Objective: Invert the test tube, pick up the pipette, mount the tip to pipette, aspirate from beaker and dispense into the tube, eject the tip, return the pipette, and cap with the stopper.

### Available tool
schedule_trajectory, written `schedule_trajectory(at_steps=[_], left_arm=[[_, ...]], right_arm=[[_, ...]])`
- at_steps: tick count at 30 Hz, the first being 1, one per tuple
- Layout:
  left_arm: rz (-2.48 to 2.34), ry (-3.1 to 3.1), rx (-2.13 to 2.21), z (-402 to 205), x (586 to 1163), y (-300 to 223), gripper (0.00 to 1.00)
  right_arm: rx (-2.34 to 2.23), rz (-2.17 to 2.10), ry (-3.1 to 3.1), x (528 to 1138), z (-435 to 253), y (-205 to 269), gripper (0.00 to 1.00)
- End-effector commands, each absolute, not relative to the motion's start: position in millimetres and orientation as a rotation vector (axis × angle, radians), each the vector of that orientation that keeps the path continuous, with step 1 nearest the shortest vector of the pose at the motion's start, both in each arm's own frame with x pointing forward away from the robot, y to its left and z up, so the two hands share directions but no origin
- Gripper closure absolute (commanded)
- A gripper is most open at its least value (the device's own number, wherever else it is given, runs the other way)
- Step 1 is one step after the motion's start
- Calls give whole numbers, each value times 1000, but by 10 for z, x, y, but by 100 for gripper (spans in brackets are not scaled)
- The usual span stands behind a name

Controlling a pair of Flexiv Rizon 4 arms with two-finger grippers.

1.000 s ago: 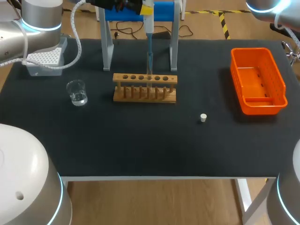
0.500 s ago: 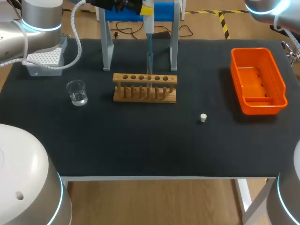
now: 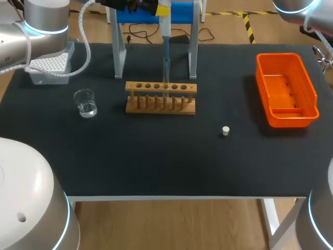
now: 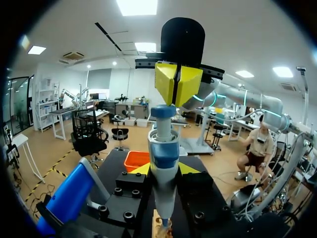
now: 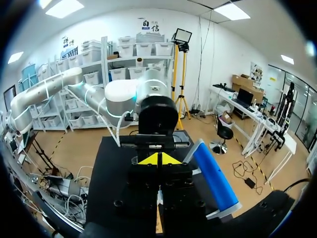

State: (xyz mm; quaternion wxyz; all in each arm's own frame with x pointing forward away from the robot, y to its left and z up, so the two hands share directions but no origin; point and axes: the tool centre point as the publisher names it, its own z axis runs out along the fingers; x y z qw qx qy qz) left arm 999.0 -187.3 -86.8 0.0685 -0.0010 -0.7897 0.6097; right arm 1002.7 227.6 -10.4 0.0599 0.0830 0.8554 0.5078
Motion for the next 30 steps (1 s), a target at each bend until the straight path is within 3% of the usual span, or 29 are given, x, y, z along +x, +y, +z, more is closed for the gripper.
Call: schedule_trajectory(at_steps=[1, 3, 15, 30], left_arm=[[1836, -2382, -1, -845, 9968, -1874, 100], [1836, -2382, -1, -845, 9968, -1874, 100], [1836, -2382, -1, -845, 9968, -1874, 100], [1836, -2382, -1, -845, 9968, -1874, 100]], right_arm=[[238, 1536, 2564, 9951, 37, 2169, 78], [229, 1535, 2544, 9920, 105, 2101, 0], [148, 1529, 2461, 9697, 27, 1464, 0], [53, 1544, 2553, 9475, -1446, 1135, 0]])
